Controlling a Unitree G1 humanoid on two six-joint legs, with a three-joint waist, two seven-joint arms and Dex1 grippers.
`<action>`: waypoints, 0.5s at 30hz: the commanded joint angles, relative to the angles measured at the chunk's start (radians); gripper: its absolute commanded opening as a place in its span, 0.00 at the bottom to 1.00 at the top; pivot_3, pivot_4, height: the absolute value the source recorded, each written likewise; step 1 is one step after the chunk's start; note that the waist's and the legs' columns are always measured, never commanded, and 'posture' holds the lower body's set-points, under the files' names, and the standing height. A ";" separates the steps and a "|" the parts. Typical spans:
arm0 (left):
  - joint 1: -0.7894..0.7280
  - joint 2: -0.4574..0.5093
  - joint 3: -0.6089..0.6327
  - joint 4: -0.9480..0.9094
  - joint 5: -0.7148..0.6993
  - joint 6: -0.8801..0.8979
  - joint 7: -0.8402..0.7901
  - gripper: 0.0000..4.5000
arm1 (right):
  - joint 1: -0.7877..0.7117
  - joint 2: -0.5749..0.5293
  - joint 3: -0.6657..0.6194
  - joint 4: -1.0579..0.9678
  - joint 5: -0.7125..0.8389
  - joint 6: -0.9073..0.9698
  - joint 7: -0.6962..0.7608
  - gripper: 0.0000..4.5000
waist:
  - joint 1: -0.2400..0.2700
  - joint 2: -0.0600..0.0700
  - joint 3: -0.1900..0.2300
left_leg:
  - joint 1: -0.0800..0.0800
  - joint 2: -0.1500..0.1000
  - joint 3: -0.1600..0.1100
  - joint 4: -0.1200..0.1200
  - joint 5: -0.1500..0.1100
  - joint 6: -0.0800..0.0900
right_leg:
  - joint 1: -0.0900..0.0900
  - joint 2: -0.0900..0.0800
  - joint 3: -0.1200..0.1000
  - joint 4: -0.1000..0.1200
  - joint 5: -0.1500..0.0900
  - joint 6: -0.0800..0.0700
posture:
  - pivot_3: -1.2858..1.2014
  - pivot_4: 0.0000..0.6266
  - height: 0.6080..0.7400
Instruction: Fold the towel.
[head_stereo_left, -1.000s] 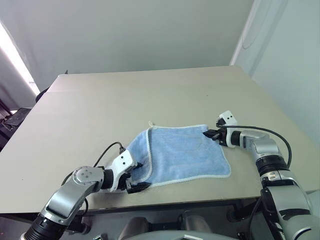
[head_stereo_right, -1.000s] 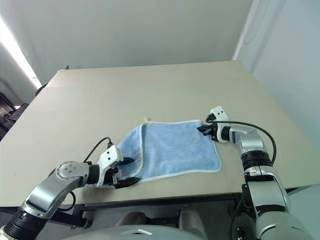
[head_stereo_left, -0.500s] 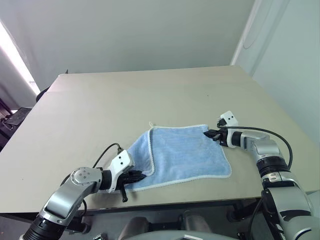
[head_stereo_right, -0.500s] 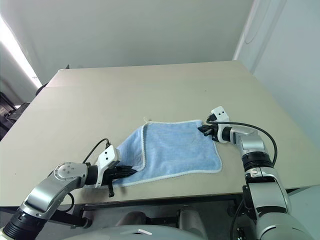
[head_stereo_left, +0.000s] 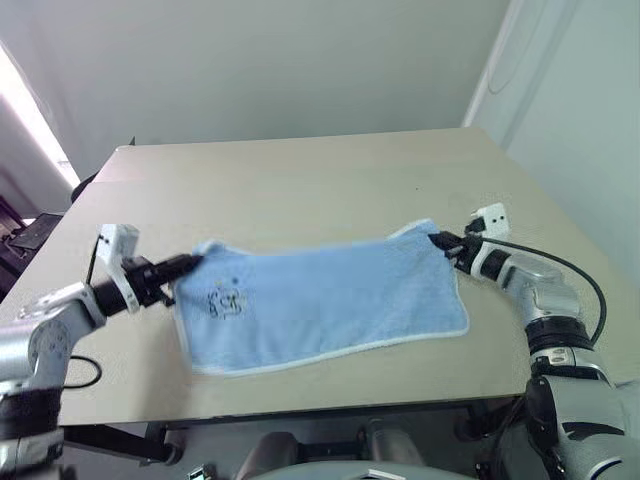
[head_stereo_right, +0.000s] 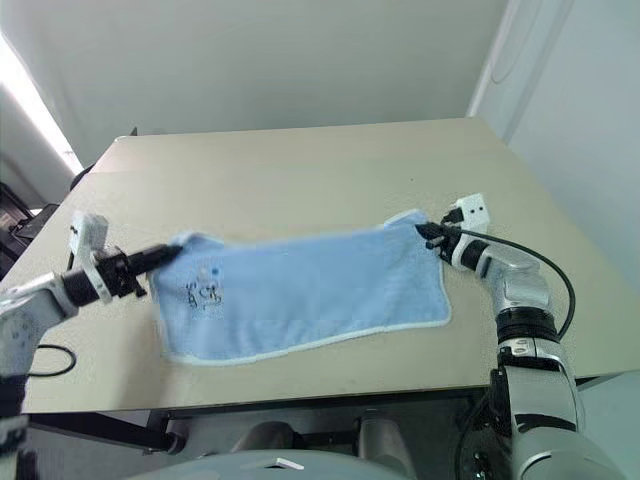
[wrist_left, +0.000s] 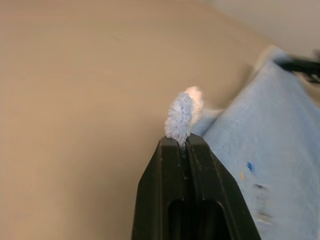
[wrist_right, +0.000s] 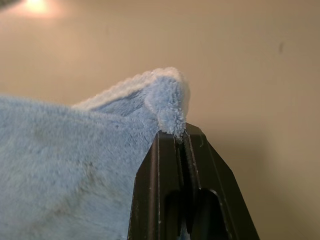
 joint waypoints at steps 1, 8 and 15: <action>-0.133 -0.033 -0.008 0.183 0.077 -0.138 0.033 0.01 | -0.054 0.016 -0.051 0.023 0.016 -0.129 -0.051 0.00 | 0.000 0.000 0.000 | 0.000 0.000 0.000 0.000 0.000 0.000 | 0.000 0.000 0.000 0.000 0.001 0.002 | 0.52 0.00 1.00; -0.496 -0.149 -0.011 0.642 0.179 -0.512 0.023 0.01 | -0.180 0.086 -0.062 0.187 -0.053 -0.536 -0.253 0.00 | -0.001 -0.002 -0.001 | -0.018 -0.002 0.000 -0.001 0.005 -0.010 | -0.019 -0.001 0.001 0.000 0.008 -0.001 | 0.52 0.00 1.00; -0.601 -0.185 0.028 0.752 0.158 -0.808 -0.140 0.01 | -0.217 0.122 -0.104 0.244 -0.036 -0.839 -0.341 0.00 | -0.008 -0.003 -0.001 | -0.017 -0.002 0.003 -0.012 0.006 -0.010 | -0.022 -0.001 0.003 -0.003 0.008 -0.001 | 0.52 0.00 1.00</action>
